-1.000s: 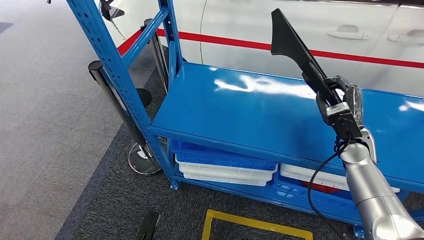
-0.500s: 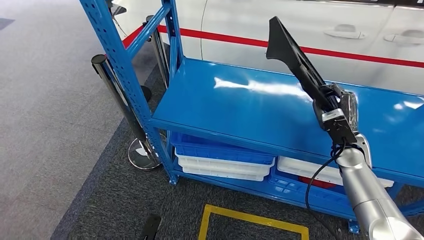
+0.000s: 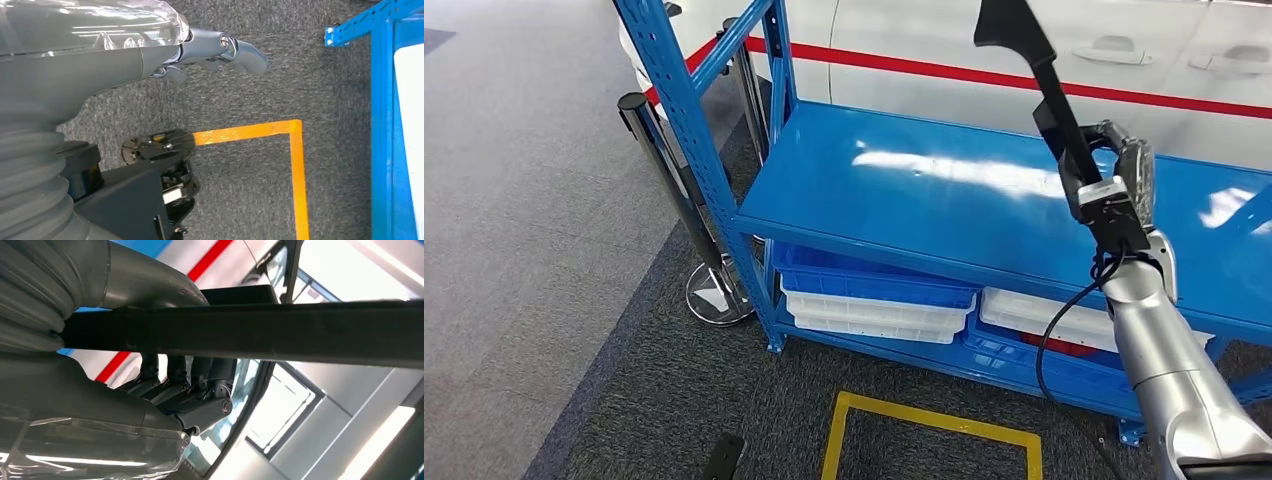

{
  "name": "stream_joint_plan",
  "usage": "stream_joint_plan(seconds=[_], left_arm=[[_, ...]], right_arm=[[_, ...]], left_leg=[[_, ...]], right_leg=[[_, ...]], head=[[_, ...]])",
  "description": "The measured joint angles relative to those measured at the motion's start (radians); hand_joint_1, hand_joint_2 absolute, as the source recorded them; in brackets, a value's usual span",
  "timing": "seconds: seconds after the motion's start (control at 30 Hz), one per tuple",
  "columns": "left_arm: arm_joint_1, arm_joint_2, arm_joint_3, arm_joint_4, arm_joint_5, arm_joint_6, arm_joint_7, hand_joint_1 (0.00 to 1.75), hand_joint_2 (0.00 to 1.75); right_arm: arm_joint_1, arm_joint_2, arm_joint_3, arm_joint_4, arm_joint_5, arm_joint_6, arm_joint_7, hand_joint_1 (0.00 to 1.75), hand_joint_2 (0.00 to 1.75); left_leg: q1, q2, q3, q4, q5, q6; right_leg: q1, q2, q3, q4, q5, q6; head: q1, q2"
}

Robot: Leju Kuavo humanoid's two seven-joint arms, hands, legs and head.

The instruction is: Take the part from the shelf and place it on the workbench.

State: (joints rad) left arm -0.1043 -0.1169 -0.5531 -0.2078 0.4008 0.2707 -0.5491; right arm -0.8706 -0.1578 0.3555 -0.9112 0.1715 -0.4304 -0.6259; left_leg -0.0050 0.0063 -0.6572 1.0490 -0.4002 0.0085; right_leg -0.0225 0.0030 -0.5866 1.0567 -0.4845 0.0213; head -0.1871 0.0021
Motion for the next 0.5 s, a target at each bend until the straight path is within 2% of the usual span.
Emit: stream_joint_plan(seconds=[0.03,0.07,0.13,0.17,0.2,0.23,0.27,0.3,0.33,0.4,0.43,0.5], left_arm=[[0.001,0.0,0.0,0.0,0.0,0.0,-0.001,0.0,1.75],[0.002,0.0,0.0,0.0,0.001,0.001,-0.002,0.0,1.75],[0.002,0.0,0.0,0.0,0.006,0.002,-0.002,0.0,1.75],[0.002,0.0,0.0,0.0,0.009,0.002,-0.002,0.0,1.75],[0.002,0.0,0.0,0.0,0.013,0.002,-0.002,0.0,1.75],[0.002,0.0,0.0,0.0,0.015,0.002,-0.003,0.0,1.75],[0.002,0.0,0.0,0.0,0.016,0.002,-0.003,0.0,1.75],[0.002,0.0,0.0,0.0,0.016,0.003,-0.004,0.0,1.75],[0.002,0.0,0.0,0.0,0.016,0.003,-0.006,0.0,1.75],[0.001,0.0,0.0,0.0,0.016,0.003,-0.01,0.0,1.75],[0.001,0.0,0.0,0.0,0.016,0.003,-0.012,0.0,1.75],[0.002,0.0,0.0,0.0,0.016,0.003,-0.016,0.0,1.75]], right_arm=[[-0.012,0.0,-0.002,-0.007,0.0,0.0,0.009,1.75,1.75],[-0.025,0.0,-0.002,-0.014,0.001,0.0,0.017,1.75,1.75],[-0.052,0.0,-0.003,-0.026,0.005,0.002,0.031,1.75,1.75],[-0.063,-0.001,-0.003,-0.03,0.008,0.003,0.035,1.75,1.75],[-0.071,-0.002,-0.004,-0.033,0.012,0.004,0.039,1.75,1.75],[-0.076,-0.002,-0.005,-0.035,0.015,0.005,0.042,1.75,1.75],[-0.079,-0.002,-0.005,-0.037,0.02,0.005,0.044,1.75,1.75],[-0.08,-0.003,-0.005,-0.04,0.027,0.005,0.047,1.75,1.75],[-0.082,-0.003,-0.005,-0.043,0.035,0.005,0.051,1.75,1.75],[-0.09,-0.007,-0.006,-0.051,0.057,0.005,0.06,1.75,1.75],[-0.096,-0.009,-0.005,-0.053,0.069,0.005,0.066,1.75,1.75],[-0.116,-0.012,-0.002,-0.047,0.109,0.004,0.087,1.75,1.75]], left_leg=[[0.001,-0.001,-0.005,0.003,-0.002,-0.006],[0.002,-0.003,-0.013,0.018,-0.019,-0.013],[0.006,-0.005,-0.043,0.103,-0.092,-0.024],[0.009,-0.005,-0.061,0.168,-0.136,-0.028],[0.011,-0.005,-0.075,0.228,-0.168,-0.031],[0.013,-0.005,-0.078,0.267,-0.181,-0.033],[0.014,-0.005,-0.065,0.272,-0.176,-0.034],[0.015,-0.005,-0.034,0.238,-0.156,-0.032],[0.015,-0.005,0.012,0.175,-0.13,-0.029],[0.012,-0.007,0.097,0.043,-0.109,-0.019],[0.01,-0.008,0.12,0.004,-0.108,-0.014],[0.003,-0.009,0.12,-0.015,-0.101,-0.002]], right_leg=[[-0.002,-0.001,-0.004,-0.003,0.006,-0.008],[-0.004,-0.002,-0.009,-0.006,0.013,-0.017],[-0.006,-0.005,-0.022,-0.009,0.029,-0.029],[-0.005,-0.005,-0.03,-0.009,0.036,-0.031],[-0.004,-0.005,-0.038,-0.009,0.042,-0.032],[-0.004,-0.005,-0.047,-0.008,0.049,-0.032],[-0.003,-0.005,-0.056,-0.008,0.056,-0.031],[-0.003,-0.004,-0.064,-0.007,0.063,-0.029],[-0.003,-0.003,-0.071,-0.006,0.069,-0.026],[-0.003,-0.002,-0.08,-0.006,0.08,-0.016],[-0.003,-0.002,-0.082,-0.007,0.087,-0.009],[-0.004,-0.003,-0.083,-0.015,0.102,0.005]], head=[[0.0,0.0],[0.0,0.0],[0.0,0.0],[0.0,0.0],[0.0,0.0],[0.0,0.0],[0.0,0.0],[0.0,0.0],[0.0,0.0],[0.0,0.0],[0.0,0.0],[0.0,0.0]])
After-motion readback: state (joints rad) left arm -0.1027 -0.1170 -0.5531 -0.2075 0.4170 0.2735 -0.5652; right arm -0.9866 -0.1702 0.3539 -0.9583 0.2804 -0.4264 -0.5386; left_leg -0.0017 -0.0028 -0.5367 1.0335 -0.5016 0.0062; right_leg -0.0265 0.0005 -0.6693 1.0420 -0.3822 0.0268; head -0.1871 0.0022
